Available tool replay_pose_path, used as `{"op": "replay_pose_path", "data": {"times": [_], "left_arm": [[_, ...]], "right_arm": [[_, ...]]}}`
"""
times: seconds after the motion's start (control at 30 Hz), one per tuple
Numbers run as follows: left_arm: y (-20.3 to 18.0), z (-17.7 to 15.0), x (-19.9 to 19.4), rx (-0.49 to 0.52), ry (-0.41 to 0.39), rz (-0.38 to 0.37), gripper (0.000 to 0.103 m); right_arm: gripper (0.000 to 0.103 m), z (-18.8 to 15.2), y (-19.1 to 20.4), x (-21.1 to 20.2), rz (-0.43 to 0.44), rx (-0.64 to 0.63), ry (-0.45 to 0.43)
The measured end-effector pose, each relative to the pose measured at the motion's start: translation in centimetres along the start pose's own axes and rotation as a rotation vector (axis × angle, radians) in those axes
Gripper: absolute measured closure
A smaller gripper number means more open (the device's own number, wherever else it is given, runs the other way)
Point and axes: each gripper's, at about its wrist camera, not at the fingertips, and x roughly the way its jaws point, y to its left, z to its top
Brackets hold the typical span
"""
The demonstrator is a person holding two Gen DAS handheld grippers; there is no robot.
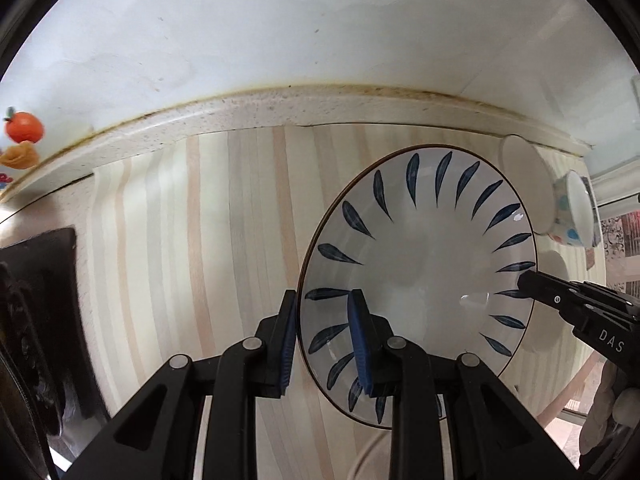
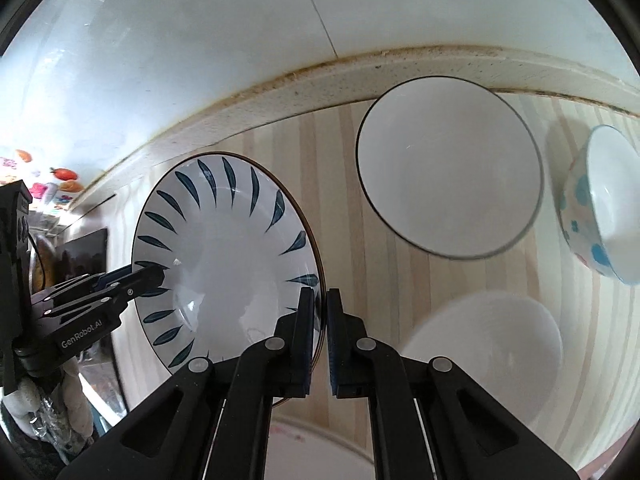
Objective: Organize plates and bowls
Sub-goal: 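Carry the blue-striped plate with the right gripper onto the plate stack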
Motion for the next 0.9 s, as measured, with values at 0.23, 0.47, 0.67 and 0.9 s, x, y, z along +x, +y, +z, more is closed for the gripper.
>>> {"op": "replay_pose_path", "data": {"times": [0.23,0.47,0.67,0.9], "left_arm": [[-1.3,-4.5,-3.9,0.007,-0.025,0.0,0.081],[-3.7,-8.1,-4.5,0.019,-0.013,0.009,0.081],[-5.5,-11.0,-2.3,0.028,0.041,0.012,0.081],[-6.2,-13.2,1.0,0.005,0.104,0.017,0.081]], "right_arm": [[0.096,-3.3,0.3,-3.5,0.033,-0.034,-0.004],[0.096,-8.5,-0.5,-6.0,0.06,-0.061,0.023],[0.096,-12.9,-0.9,-5.1,0.069,-0.062,0.065],[0.096,-16.6,-2.5,-2.4,0.052,-0.045,0.13]]}}
